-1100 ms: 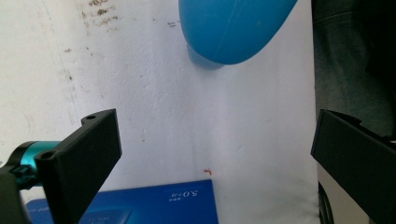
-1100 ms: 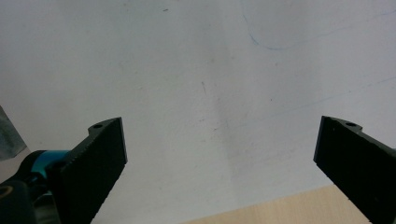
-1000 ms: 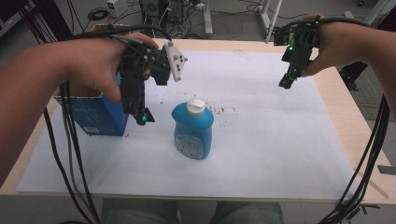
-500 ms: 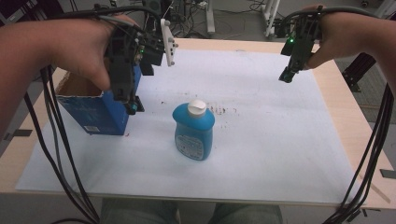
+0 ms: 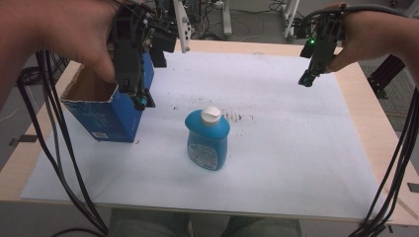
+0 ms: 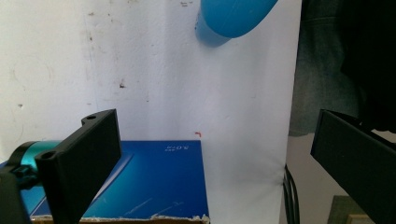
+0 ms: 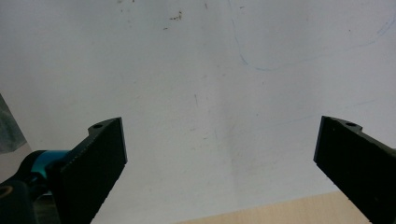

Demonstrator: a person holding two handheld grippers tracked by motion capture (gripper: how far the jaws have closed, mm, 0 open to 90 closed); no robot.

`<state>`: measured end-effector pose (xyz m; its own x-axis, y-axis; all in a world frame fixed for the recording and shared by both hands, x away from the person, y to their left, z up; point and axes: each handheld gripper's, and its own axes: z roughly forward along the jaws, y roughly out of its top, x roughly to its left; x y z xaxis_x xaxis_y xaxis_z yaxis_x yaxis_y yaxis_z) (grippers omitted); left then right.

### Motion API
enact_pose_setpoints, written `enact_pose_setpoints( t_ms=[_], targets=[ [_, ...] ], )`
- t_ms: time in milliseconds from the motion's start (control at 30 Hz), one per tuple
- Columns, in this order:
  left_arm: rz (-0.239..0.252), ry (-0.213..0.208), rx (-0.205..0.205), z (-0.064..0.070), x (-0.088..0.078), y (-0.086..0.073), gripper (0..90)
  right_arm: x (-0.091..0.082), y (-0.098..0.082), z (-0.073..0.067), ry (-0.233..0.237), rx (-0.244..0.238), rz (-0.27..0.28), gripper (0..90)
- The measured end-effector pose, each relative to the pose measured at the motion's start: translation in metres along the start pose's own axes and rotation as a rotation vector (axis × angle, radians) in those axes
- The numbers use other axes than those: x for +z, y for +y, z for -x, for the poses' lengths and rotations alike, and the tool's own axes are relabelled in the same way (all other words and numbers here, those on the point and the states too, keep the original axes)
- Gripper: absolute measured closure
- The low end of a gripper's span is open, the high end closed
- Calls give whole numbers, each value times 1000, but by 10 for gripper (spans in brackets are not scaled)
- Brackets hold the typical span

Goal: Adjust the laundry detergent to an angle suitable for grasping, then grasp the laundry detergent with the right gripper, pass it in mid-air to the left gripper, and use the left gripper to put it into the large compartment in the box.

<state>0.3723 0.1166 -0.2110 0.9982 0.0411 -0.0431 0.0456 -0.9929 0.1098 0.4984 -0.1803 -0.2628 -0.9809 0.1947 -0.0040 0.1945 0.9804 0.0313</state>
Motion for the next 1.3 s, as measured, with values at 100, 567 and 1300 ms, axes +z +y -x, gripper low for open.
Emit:
enact_pose_setpoints(
  t_ms=[100, 567, 1300],
  targets=[
    [0, 0, -17, -1, 1, 0, 17, 0, 0, -1, 4, -3, 0, 15],
    [-5, -2, -41, -4, 1, -1, 17, -1, 11, -5, 6, -38, -1, 15],
    [-15, 4, -6, -4, 4, 7, 17, -7, 4, -17, -15, -32, 28, 15]
  ],
)
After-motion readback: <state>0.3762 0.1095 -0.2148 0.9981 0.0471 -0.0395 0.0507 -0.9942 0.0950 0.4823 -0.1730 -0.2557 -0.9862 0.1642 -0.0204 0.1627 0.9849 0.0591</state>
